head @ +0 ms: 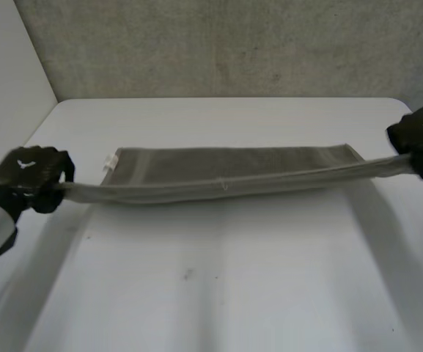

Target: Fold the towel.

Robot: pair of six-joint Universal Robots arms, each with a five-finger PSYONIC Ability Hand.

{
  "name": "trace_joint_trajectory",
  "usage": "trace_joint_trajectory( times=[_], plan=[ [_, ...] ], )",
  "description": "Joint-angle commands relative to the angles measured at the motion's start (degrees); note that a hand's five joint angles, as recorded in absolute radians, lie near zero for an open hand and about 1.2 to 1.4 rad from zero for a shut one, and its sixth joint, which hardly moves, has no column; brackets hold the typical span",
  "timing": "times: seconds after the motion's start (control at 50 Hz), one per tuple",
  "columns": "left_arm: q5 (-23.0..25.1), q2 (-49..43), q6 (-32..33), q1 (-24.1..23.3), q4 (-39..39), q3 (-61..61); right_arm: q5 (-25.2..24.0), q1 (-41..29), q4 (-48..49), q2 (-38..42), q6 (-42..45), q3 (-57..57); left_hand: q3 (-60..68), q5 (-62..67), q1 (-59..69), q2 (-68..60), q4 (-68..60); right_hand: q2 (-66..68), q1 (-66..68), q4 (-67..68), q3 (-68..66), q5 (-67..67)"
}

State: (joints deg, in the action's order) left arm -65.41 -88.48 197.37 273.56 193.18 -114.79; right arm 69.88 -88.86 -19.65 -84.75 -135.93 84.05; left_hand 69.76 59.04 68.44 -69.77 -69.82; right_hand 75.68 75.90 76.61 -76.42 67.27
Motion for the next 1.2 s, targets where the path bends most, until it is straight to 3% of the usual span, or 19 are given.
trace_joint_trajectory(
  times=[0.02, 0.12, 0.16, 0.18, 0.24, 0.28, 0.44, 0.68, 0.7, 0.72, 0.74, 0.76, 0.94, 1.02, 1.2],
  plan=[
    [3.2, 3.1, -0.1, 3.5, -0.5, -0.3, -4.5, 2.6, -3.2, -1.5, 0.0, -4.2, 10.2, 11.0, 11.6, -10.2, -10.2, 4.3, 4.1, 3.4, -3.6, 2.7],
    [3.1, -6.9, 0.4, 0.6, -0.1, 4.1, -4.0, 2.4, -3.2, 7.4, 0.2, -7.1, 10.2, 11.0, 11.6, -10.2, -10.2, 4.3, 4.1, 3.4, -3.6, 2.7],
    [2.3, -15.6, 0.5, -4.2, -0.2, 10.5, -3.0, 1.8, -3.3, 13.7, 1.0, -11.2, 10.2, 11.0, 11.6, -10.2, -10.2, 4.3, 4.1, 3.4, -3.6, 2.7],
    [2.3, -15.7, 0.5, -4.3, -0.2, 10.5, -3.0, 1.8, -3.3, 13.7, 1.0, -11.2, 10.2, 11.0, 11.6, -10.2, -10.2, 4.3, 4.1, 3.4, -3.6, 2.7],
    [-0.7, -23.6, 1.4, -8.0, -0.5, 17.7, -1.1, 0.7, -3.3, 20.1, 1.9, -15.0, 10.2, 11.0, 11.6, -10.2, -10.2, 4.3, 4.1, 3.4, -3.6, 2.7],
    [-5.2, -29.4, 2.5, -10.1, -0.6, 24.3, 1.2, -1.0, -3.3, 25.8, 1.9, -19.4, 10.2, 11.0, 11.6, -10.2, -10.2, 4.3, 4.1, 3.4, -3.6, 2.7],
    [-11.3, -41.1, 2.9, -12.9, -1.0, 40.3, 6.8, -4.1, -2.6, 36.5, 1.0, -29.9, 10.2, 11.0, 11.6, -10.2, -10.2, 4.3, 4.1, 3.4, -3.6, 2.7],
    [-12.6, -50.3, 2.9, -14.1, -4.0, 53.6, 10.5, -7.1, -1.9, 47.7, -1.4, -44.0, 10.2, 11.0, 11.6, -10.2, -10.2, 4.3, 4.1, 3.4, -3.6, 2.7],
    [-12.6, -51.1, 2.9, -14.5, -4.3, 54.6, 11.1, -7.5, -1.7, 48.9, -1.6, -45.6, 8.4, 9.1, 9.7, -8.4, -8.4, -20.6, -20.8, -21.5, 21.3, -22.2],
    [-12.7, -51.7, 2.8, -14.9, -4.5, 55.3, 11.9, -8.0, -1.4, 49.8, -1.7, -46.8, -20.2, -19.5, -18.9, 20.2, 20.3, -57.8, -58.0, -58.8, 58.6, -59.4],
    [-12.7, -51.7, 2.8, -14.9, -4.5, 55.3, 11.9, -8.0, -1.4, 49.9, -1.7, -46.8, -20.5, -19.8, -19.2, 20.5, 20.6, -58.2, -58.4, -59.1, 58.9, -59.8],
    [-13.1, -52.0, 2.8, -15.2, -4.7, 55.5, 13.0, -8.3, -0.8, 50.5, -1.9, -47.7, -58.0, -57.3, -56.7, 58.0, 58.1, -65.7, -65.9, -66.6, 66.4, -67.3],
    [-15.1, -50.2, 2.3, -15.6, -6.3, 53.3, 15.7, -8.4, 2.6, 48.2, -9.0, -46.0, -59.8, -59.0, -58.4, 59.8, 59.8, -65.7, -65.9, -66.6, 66.4, -67.3],
    [-15.7, -44.8, 1.8, -15.3, -7.0, 47.5, 14.8, -7.8, 3.7, 40.4, -13.2, -37.3, -59.8, -59.0, -58.4, 59.8, 59.8, -65.7, -65.9, -66.6, 66.4, -67.3],
    [-15.4, -29.9, -3.9, -14.1, -2.4, 31.5, 8.7, -5.9, 11.6, 23.2, -13.5, -12.3, -59.8, -59.0, -58.4, 59.8, 59.8, -65.7, -65.9, -66.6, 66.4, -67.3]
  ],
)
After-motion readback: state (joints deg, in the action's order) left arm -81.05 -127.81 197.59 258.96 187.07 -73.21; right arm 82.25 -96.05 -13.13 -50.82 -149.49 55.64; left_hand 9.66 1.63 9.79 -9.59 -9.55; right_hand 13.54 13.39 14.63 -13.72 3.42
